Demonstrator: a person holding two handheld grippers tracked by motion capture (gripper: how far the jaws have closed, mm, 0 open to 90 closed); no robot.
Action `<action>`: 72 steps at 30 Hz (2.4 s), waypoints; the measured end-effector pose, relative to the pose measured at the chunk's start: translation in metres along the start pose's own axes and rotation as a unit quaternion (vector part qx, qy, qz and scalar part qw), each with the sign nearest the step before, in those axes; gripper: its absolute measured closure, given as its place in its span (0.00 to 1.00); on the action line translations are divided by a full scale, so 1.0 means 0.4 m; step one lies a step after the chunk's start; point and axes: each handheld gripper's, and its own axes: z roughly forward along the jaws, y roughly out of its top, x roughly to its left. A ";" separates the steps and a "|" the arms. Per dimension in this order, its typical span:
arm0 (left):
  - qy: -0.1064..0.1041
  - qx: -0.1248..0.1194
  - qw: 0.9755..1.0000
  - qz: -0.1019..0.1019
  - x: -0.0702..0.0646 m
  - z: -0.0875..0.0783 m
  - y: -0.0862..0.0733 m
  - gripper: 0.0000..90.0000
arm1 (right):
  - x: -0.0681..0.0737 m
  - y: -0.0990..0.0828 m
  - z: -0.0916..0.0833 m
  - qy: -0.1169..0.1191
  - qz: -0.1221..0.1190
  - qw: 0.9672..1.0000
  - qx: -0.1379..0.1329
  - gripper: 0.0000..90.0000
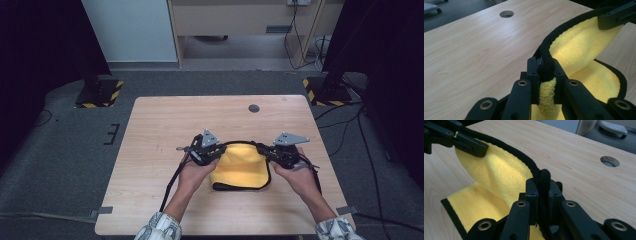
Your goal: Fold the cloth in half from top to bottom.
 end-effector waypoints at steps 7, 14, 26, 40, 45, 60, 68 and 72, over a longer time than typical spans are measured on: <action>-0.005 0.018 1.000 0.013 0.000 0.016 -0.030 0.90 | 0.015 -0.040 0.009 0.005 -0.008 1.000 0.013 0.92; -0.005 0.009 1.000 0.016 0.043 0.013 0.016 0.90 | 0.012 -0.015 0.020 -0.002 -0.002 1.000 0.003 0.91; -0.025 0.024 0.999 0.028 -0.020 0.003 -0.096 0.88 | 0.046 -0.110 0.025 0.022 -0.015 0.999 0.035 0.90; -0.058 0.017 0.997 0.041 -0.079 -0.021 -0.172 0.80 | 0.073 -0.155 -0.019 0.036 -0.017 0.999 0.032 0.67; -0.062 0.011 0.997 0.042 -0.095 -0.030 -0.184 0.70 | 0.081 -0.129 -0.038 0.040 -0.012 0.999 0.012 0.64; -0.069 -0.025 0.996 0.047 -0.117 -0.117 -0.182 0.52 | 0.073 -0.141 0.064 0.017 -0.015 0.997 0.068 0.73; -0.019 -0.056 0.998 -0.003 -0.065 -0.096 -0.164 0.52 | 0.100 -0.183 0.034 0.044 -0.022 0.996 0.070 0.72; 0.008 -0.024 1.000 -0.007 -0.051 -0.050 -0.174 0.50 | 0.098 -0.193 0.024 0.046 -0.022 0.996 0.069 0.72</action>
